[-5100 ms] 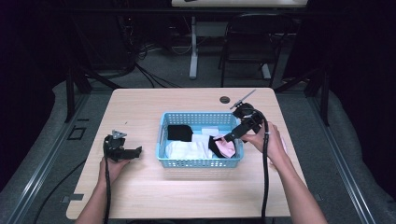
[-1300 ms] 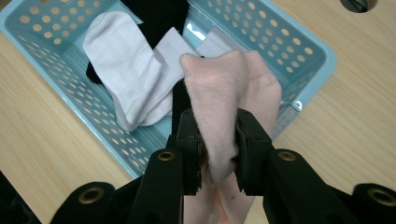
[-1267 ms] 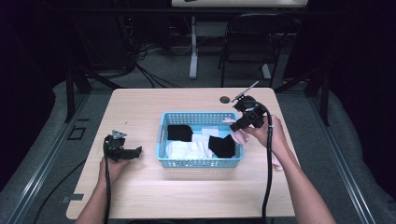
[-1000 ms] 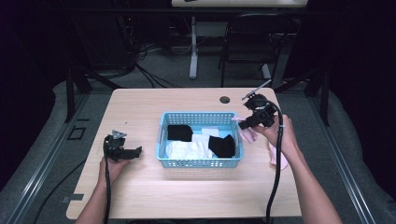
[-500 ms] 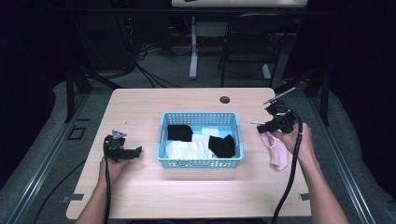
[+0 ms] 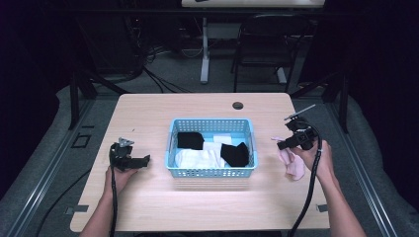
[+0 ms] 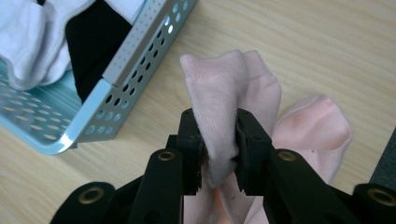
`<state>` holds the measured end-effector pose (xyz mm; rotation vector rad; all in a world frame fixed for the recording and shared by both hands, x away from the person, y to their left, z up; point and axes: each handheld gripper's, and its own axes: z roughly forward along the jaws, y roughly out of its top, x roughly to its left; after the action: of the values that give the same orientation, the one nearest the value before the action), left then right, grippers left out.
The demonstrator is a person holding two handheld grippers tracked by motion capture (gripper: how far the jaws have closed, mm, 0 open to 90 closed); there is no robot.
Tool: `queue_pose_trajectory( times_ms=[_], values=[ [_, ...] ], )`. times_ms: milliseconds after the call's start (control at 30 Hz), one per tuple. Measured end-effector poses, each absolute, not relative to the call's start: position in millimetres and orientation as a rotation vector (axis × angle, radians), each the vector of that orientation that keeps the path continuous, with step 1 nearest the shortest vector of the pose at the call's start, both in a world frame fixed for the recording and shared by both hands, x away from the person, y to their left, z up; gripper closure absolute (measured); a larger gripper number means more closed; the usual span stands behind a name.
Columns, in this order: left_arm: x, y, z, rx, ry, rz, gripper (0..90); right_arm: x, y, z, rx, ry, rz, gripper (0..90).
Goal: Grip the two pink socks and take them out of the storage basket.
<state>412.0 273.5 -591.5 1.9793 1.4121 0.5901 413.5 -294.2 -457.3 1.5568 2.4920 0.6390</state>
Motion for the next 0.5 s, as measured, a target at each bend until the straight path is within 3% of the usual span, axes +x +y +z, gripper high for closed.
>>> queue_pose_trajectory(
  times_ms=[500],
  values=[
    [412.8,273.2,-591.6,1.981,1.406,0.587,1.7,419.8,-291.3,-492.4,1.628,2.504,0.569,72.7]
  ],
)
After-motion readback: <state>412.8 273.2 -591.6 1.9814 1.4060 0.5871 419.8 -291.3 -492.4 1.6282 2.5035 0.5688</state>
